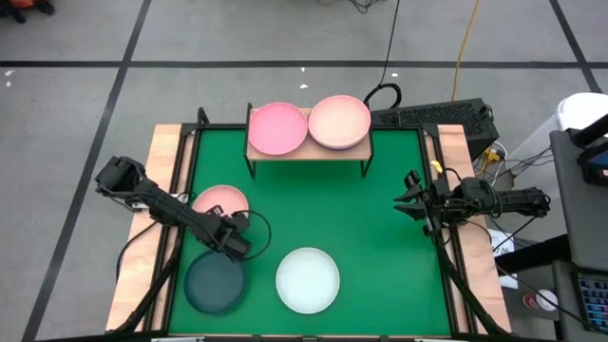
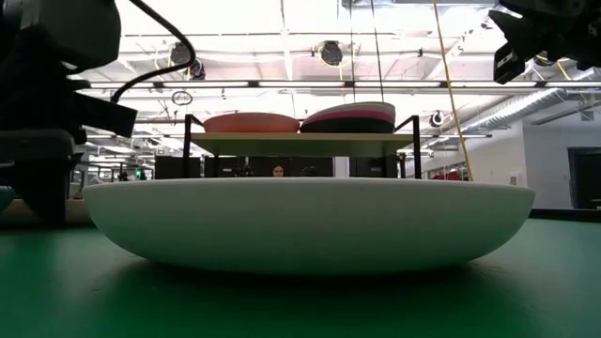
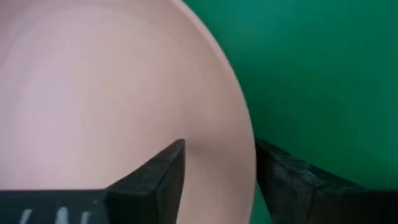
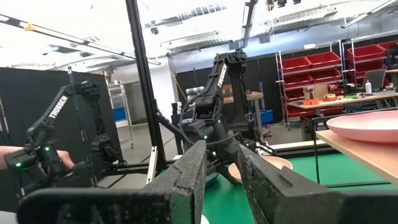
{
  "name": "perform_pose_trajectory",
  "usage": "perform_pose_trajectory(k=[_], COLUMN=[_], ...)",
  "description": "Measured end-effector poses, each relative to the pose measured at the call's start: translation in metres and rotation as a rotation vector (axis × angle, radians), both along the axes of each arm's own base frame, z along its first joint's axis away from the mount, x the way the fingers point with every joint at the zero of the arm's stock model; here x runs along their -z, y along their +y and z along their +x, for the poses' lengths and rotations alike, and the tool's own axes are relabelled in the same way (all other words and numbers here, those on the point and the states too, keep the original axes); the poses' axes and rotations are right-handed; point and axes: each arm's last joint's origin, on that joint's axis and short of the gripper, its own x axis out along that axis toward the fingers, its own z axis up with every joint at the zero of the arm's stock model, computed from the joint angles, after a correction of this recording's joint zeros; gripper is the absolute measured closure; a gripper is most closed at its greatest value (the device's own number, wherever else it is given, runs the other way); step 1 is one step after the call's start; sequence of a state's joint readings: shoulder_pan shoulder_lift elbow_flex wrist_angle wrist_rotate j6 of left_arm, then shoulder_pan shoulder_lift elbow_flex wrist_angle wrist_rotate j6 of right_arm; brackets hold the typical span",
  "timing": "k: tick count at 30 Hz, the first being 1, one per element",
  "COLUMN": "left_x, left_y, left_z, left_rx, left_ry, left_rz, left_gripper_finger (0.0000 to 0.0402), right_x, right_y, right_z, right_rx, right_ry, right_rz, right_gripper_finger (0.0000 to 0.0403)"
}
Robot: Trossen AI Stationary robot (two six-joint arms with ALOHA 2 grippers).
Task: Place and stack plates onto a shelf
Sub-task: Stack the light orange plate on top of light pink plate on the shelf
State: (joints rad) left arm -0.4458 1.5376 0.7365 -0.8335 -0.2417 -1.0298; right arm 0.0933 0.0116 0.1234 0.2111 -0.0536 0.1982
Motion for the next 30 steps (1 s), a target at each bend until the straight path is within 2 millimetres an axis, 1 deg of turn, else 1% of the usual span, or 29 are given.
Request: perform_pose_trajectory(k=[2,5,8,9,11,15,19,22,26,30], left_x=[0.000,-0.002,-0.010,-0.014,-0.025,-0.054,-0.089,-0.117,-0.157,-0.194], left_y=[0.000,-0.001,-0.002,-0.002,-0.003,-0.008,-0.014,-0.017,-0.013,0.000], left_z=[0.000,0.002,0.006,0.009,0.013,0.024,0.036,0.047,0.058,0.068], left_rx=[0.006,0.033,0.060,0.056,0.058,0.077,0.131,0.187,0.252,0.314], left_ry=[0.001,0.009,0.019,0.022,0.030,0.040,0.010,-0.067,-0.177,-0.268], left_rz=[-0.010,-0.021,-0.020,-0.016,-0.008,-0.019,-0.029,-0.019,0.080,0.248], left_gripper_finger=[0.0238,0.0307,0.0373,0.0383,0.0387,0.0388,0.0389,0.0389,0.0389,0.0389], right_x=[0.000,0.000,0.000,0.000,0.000,0.000,0.000,0.000,0.000,0.000], right_y=[0.000,0.000,0.000,0.000,0.000,0.000,0.000,0.000,0.000,0.000], right_z=[0.000,0.000,0.000,0.000,0.000,0.000,0.000,0.000,0.000,0.000], right_rx=[0.000,0.000,0.000,0.000,0.000,0.000,0.000,0.001,0.001,0.001], right_ry=[0.000,0.001,0.001,0.001,0.002,0.002,0.002,0.002,0.002,0.001], right_rz=[0.000,0.000,0.000,0.000,-0.001,-0.001,-0.001,-0.004,-0.004,-0.004], right_gripper_finger=[0.0323,0.0323,0.0323,0.0323,0.0323,0.0323,0.0323,0.0323,0.0323,0.0323])
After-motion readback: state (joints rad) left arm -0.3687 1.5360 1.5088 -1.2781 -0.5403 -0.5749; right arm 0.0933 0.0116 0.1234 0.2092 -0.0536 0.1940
